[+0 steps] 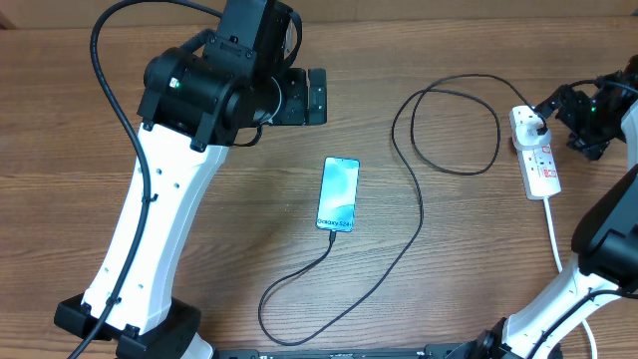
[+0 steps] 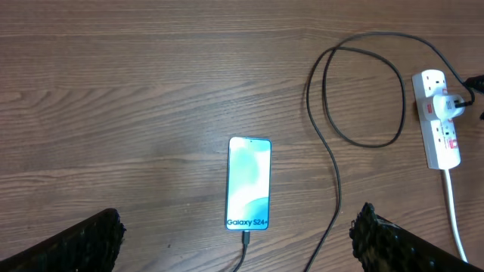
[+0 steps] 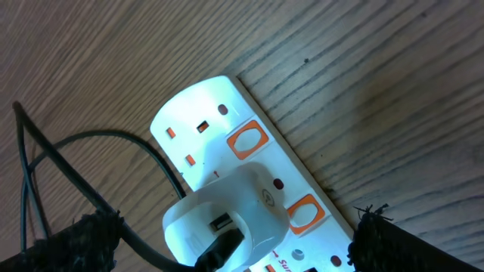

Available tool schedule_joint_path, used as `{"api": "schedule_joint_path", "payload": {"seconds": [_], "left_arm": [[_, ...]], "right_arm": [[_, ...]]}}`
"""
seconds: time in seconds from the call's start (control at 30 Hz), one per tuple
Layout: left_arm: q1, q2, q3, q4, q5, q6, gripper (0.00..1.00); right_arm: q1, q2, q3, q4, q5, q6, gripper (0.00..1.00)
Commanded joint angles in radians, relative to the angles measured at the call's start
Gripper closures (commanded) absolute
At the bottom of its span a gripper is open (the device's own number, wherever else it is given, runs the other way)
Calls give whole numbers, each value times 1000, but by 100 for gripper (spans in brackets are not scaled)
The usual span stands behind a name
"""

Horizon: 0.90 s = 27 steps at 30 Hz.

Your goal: Plug charger to phone and switch on socket

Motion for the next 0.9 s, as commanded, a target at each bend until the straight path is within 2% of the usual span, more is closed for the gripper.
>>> {"api": "schedule_joint_path", "payload": {"seconds": [0.0, 0.87], "left_arm": [[-1, 3, 0, 1, -18, 11, 0], [-1, 3, 0, 1, -18, 11, 0]], "right_arm": [[2, 27, -8, -2, -18, -39, 0], [3, 54, -8, -30, -68, -40, 0]]}}
